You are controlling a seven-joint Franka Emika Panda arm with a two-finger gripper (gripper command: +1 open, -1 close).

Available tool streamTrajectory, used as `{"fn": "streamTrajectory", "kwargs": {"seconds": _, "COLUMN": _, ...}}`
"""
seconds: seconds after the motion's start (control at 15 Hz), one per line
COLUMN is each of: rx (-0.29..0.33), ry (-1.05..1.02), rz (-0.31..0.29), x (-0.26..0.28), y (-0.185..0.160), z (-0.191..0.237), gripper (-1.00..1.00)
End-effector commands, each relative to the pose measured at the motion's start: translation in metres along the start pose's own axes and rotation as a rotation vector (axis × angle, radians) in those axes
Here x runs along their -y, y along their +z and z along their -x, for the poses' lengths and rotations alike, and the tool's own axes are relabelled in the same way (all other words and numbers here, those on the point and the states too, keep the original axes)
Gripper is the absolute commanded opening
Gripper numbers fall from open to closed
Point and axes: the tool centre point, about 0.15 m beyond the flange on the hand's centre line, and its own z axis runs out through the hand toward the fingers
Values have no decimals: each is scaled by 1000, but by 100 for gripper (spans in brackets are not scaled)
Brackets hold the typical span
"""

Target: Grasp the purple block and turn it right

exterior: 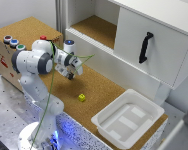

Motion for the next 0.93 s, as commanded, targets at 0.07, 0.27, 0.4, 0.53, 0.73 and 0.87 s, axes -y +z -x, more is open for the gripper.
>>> {"fn": "streamTrajectory", "kwargs": {"seconds": 0.07, "rx": 77, "ry": 72, "rz": 114, "x": 11, "y": -5, "z": -23, "gripper": -100}}
{"fn": "streamTrajectory", "kwargs": {"seconds": 0.27, "rx": 98, "ry": 245, "rz": 177, "x": 20, "y": 2, "z": -33, "gripper": -100}}
{"fn": "streamTrajectory", "kwargs": {"seconds": 0.4, "rx": 117, "ry": 432, "rz": 173, "x": 24, "y": 7, "z": -45, "gripper": -100}}
{"fn": "streamTrajectory", "kwargs": {"seconds": 0.53, "rx": 141, "ry": 588, "rz": 152, "x": 26, "y": 11, "z": -57, "gripper": -100}}
{"fn": "streamTrajectory", "kwargs": {"seconds": 0.73, "rx": 191, "ry": 740, "rz": 149, "x": 29, "y": 13, "z": -61, "gripper": -100}}
{"fn": "streamTrajectory", "kwargs": {"seconds": 0.87, "rx": 207, "ry": 819, "rz": 178, "x": 30, "y": 11, "z": -63, "gripper": -100}}
